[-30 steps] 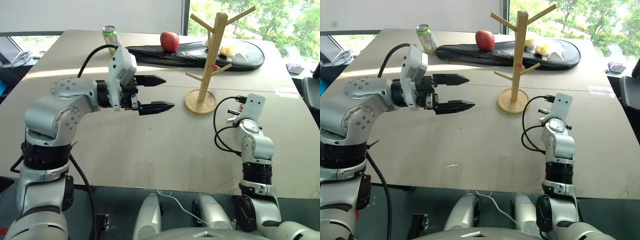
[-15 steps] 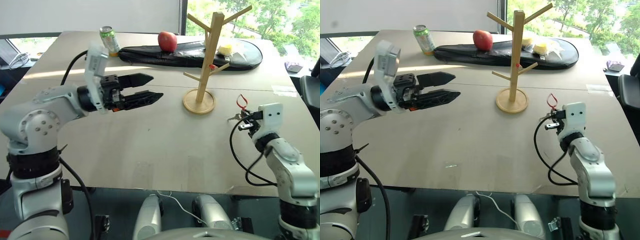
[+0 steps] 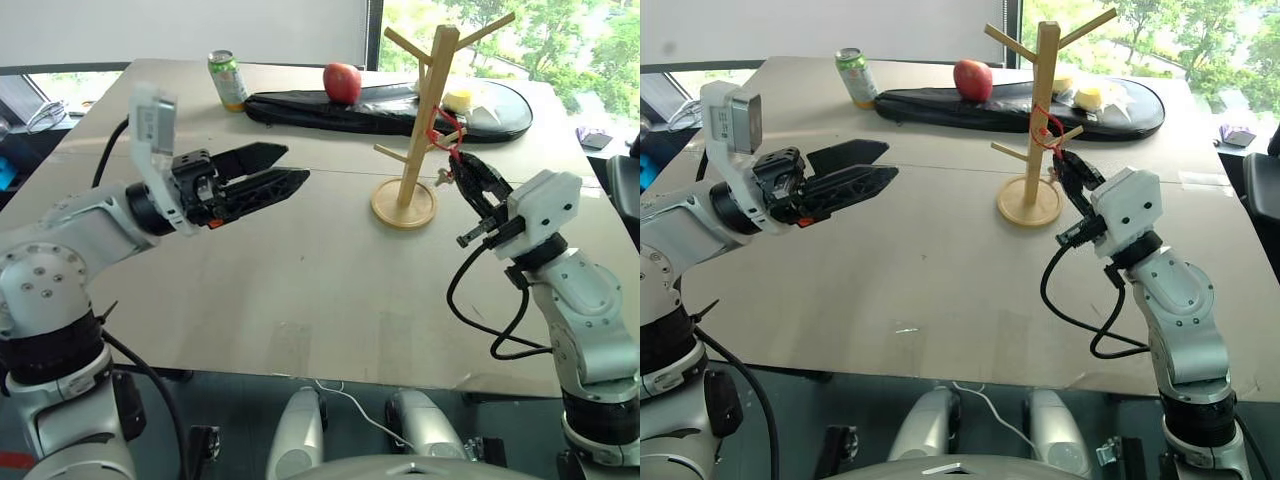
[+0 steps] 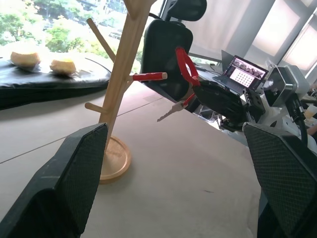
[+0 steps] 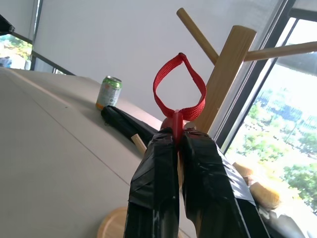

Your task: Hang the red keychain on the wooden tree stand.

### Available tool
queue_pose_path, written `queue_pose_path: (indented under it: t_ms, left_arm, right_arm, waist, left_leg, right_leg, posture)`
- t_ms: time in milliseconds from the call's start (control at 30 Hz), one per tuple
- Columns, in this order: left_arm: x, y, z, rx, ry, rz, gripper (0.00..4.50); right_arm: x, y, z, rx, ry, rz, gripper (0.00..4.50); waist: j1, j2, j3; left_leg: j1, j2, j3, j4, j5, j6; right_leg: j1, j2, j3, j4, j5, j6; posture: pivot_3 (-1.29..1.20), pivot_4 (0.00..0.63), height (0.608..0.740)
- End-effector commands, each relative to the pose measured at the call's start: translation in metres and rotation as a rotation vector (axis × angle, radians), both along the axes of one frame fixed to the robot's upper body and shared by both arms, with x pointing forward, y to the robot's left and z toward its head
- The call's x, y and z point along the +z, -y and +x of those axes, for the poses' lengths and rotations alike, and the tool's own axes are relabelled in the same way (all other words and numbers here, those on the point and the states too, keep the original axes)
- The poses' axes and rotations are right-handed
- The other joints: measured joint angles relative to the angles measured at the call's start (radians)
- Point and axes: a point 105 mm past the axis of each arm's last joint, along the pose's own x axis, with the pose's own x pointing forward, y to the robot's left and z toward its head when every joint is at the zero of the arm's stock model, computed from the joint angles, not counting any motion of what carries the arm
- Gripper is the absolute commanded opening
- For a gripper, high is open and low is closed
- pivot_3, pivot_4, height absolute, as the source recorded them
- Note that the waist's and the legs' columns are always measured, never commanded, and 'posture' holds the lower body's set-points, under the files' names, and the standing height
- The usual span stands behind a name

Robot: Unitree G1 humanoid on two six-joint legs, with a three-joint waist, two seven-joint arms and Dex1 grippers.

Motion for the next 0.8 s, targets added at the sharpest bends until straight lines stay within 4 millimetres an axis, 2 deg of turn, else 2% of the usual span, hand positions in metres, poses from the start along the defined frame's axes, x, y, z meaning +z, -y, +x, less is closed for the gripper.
queue_pose_path:
  t_ms: [33, 200, 800]
  left_arm:
    - [0.01, 0.003, -0.008, -0.015, 0.058, 0.008, 4.5]
    - [0.012, 0.006, -0.009, -0.018, 0.068, 0.009, 4.5]
    - [0.012, 0.01, -0.007, -0.025, 0.094, 0.024, 4.5]
  right_arm:
    - [0.012, 0.002, 0.004, -0.027, 0.071, 0.006, 0.03]
    - [0.005, 0.005, 0.013, -0.039, 0.038, -0.001, 0.03]
    - [-0.019, 0.006, 0.025, -0.027, -0.09, 0.001, 0.03]
  waist:
    - [-0.001, 0.0, 0.0]
    - [-0.003, 0.0, 0.0]
    - [-0.003, 0.0, 0.0]
  left_leg:
    - [0.0, 0.0, 0.0, 0.0, 0.0, 0.0]
    - [0.001, 0.0, 0.0, 0.0, 0.0, 0.0]
    - [0.0, 0.0, 0.0, 0.0, 0.0, 0.0]
  right_leg:
    - [0.0, 0.0, 0.0, 0.0, 0.0, 0.0]
    - [0.0, 0.0, 0.0, 0.001, 0.0, 0.0]
    - [0.0, 0.0, 0.0, 0.001, 0.0, 0.0]
  posture:
    - [0.0, 0.15, 0.74]
    - [0.0, 0.15, 0.74]
    - [0.0, 0.15, 0.74]
